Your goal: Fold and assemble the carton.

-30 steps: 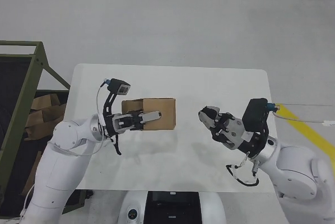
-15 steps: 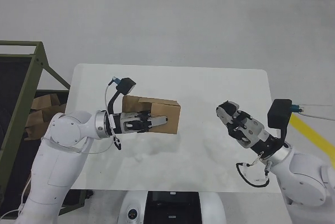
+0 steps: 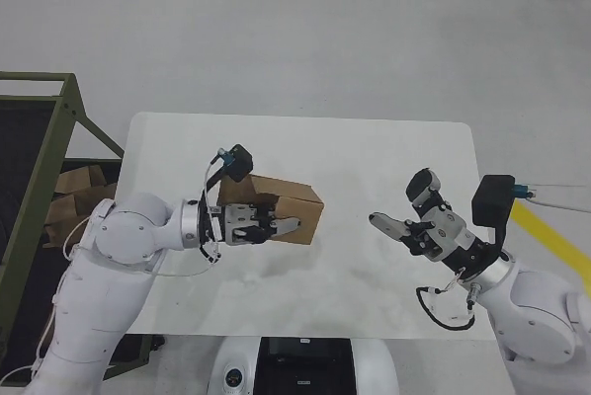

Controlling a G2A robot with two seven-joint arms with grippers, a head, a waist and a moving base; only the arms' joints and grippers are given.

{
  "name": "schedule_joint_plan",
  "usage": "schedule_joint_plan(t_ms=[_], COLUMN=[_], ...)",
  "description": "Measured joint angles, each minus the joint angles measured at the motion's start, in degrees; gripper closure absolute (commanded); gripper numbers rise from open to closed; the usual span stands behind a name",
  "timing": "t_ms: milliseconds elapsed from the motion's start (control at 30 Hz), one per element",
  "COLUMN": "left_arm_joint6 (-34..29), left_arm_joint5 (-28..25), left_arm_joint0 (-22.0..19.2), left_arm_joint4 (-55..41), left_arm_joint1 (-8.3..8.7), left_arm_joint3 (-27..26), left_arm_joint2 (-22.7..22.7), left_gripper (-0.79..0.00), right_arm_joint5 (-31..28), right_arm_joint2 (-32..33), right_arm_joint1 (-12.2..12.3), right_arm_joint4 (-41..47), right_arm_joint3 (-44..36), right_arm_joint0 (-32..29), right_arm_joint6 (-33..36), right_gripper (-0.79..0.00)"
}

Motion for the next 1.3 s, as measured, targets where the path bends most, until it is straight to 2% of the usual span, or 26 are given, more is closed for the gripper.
schedule_joint_plan(t_ms=[167, 333, 567, 667, 1000, 1100, 1300], left_arm_joint6=[-4.65, -4.90, -2.46, -2.29, -2.23, -1.59, -2.79], left_arm_joint5=[-7.14, -8.33, -10.74, -10.90, -10.85, -11.20, -10.40], left_arm_joint0=[-3.54, -7.58, -13.25, -14.63, -14.59, -13.94, -18.74], left_arm_joint4=[8.30, 19.17, 33.82, 36.32, 36.15, 37.73, 42.12], left_arm_joint1=[0.62, 2.29, 7.34, 9.26, 9.38, 9.35, 9.74], left_arm_joint3=[-0.50, -2.32, -2.41, -2.21, -2.11, -0.60, 0.97], left_arm_joint2=[1.90, 7.28, 18.34, 21.31, 21.47, 22.90, 26.98], left_gripper=[0.000, 0.000, 0.000, 0.000, 0.000, 0.000, 0.000], right_arm_joint5=[0.00, 0.00, 0.00, 0.00, 0.00, 0.00, 0.00], right_arm_joint2=[0.00, 0.00, 0.00, 0.00, 0.00, 0.00, 0.00], right_arm_joint1=[0.00, 0.00, 0.00, 0.00, 0.00, 0.00, 0.00], right_arm_joint4=[0.00, 0.00, 0.00, 0.00, 0.00, 0.00, 0.00], right_arm_joint3=[0.00, 0.00, 0.00, 0.00, 0.00, 0.00, 0.00], right_arm_joint0=[0.00, 0.00, 0.00, 0.00, 0.00, 0.00, 0.00], right_arm_joint6=[0.00, 0.00, 0.00, 0.00, 0.00, 0.00, 0.00], right_gripper=[-0.785, -0.785, -0.785, -0.785, -0.785, -0.785, -0.785])
